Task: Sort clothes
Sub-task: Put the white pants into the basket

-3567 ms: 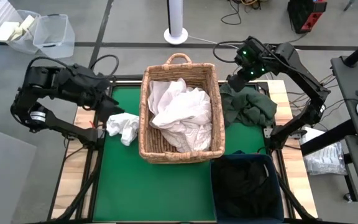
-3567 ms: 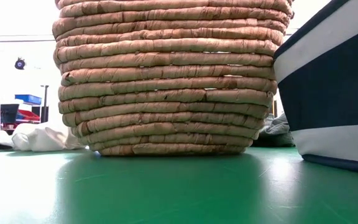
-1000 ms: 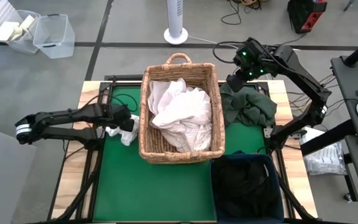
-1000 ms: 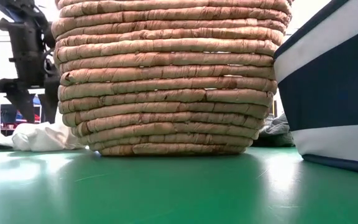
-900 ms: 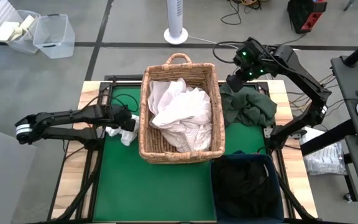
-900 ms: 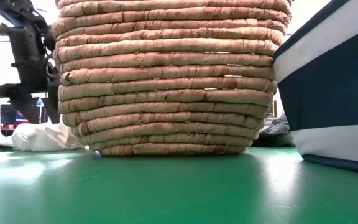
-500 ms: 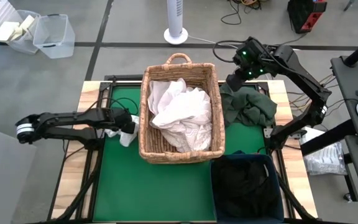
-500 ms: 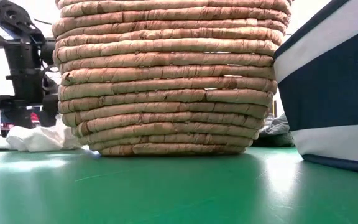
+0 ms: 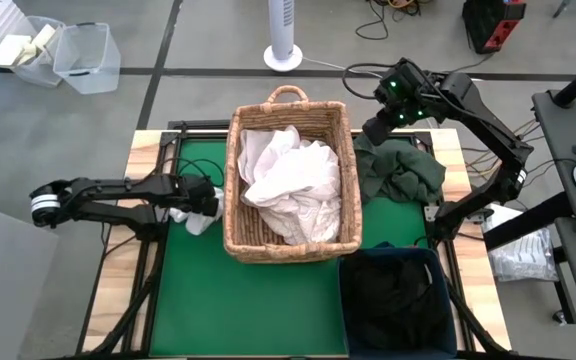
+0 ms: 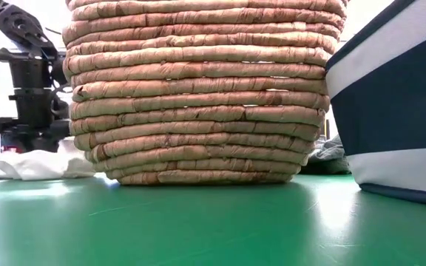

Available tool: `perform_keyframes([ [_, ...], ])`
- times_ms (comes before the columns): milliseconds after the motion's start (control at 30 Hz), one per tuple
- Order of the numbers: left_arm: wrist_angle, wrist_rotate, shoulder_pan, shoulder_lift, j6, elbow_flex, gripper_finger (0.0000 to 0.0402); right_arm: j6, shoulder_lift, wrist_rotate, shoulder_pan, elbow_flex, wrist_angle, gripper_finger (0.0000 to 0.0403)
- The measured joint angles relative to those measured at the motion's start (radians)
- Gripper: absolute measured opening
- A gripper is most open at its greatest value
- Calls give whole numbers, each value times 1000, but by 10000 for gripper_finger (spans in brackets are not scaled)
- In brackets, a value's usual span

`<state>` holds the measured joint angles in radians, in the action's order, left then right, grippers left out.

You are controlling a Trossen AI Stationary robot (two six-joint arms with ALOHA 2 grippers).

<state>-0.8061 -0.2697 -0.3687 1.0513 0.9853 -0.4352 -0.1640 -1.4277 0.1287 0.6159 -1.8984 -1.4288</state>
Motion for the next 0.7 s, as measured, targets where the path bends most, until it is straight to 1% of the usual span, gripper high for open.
perform_keyframes([
  [100, 1, 15, 0, 7, -12, -1, 22, 0, 0, 0, 0, 0, 0, 12],
  [133, -1, 24, 0, 7, -16, -5, 13, 0, 0, 0, 0, 0, 0, 12],
  [267, -18, 61, 0, -10, -34, -42, 12, 0, 0, 0, 0, 0, 0, 12],
  [400, -111, 63, 0, -32, -47, -117, 5, 0, 0, 0, 0, 0, 0, 12],
  [533, -231, 37, 0, -56, -70, -220, 3, -1, 0, 0, -1, 0, 0, 12],
  [700, -372, -17, 0, -82, -101, -395, 2, -1, 0, 0, -1, 0, 0, 12],
])
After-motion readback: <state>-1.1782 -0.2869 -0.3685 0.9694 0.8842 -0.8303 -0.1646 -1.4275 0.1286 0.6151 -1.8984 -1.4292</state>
